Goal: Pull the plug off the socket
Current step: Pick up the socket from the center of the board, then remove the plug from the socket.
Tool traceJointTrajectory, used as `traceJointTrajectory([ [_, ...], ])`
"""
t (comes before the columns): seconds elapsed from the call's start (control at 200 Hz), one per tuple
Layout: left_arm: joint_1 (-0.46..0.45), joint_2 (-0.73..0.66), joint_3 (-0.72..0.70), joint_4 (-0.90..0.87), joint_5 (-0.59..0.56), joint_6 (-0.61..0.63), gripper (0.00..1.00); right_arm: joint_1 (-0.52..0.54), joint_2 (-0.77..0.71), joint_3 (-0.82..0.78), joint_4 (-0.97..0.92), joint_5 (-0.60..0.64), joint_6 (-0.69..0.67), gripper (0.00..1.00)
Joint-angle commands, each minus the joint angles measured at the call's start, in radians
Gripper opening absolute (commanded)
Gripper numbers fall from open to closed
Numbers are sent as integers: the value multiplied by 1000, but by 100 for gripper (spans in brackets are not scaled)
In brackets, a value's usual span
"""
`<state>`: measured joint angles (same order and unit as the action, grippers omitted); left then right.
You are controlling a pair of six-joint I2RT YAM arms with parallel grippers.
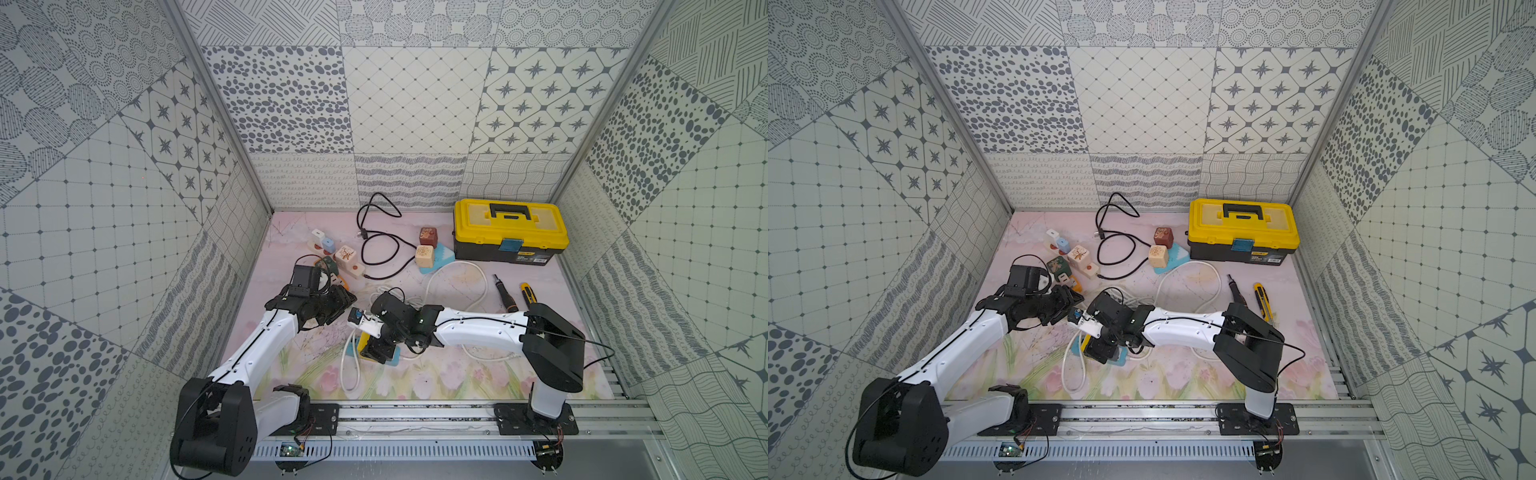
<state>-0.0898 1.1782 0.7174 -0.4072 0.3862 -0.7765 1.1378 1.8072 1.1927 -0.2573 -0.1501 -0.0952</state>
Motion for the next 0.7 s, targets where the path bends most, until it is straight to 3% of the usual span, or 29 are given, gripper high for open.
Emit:
traceJointTrajectory([
  [0.0,23,-20,-16,46,26,-30,54,-21,-36,-60,82,70,15,68],
  [0.16,11,9,-53,121,129,-31,36,-75,-136,-170,108,142,51,68],
  [0.41,-116,139,-75,264,216,-70,17,-155,-222,-268,111,265,117,68],
  [0.695,-227,36,-18,330,225,-158,17,-167,-203,-286,131,322,172,67],
])
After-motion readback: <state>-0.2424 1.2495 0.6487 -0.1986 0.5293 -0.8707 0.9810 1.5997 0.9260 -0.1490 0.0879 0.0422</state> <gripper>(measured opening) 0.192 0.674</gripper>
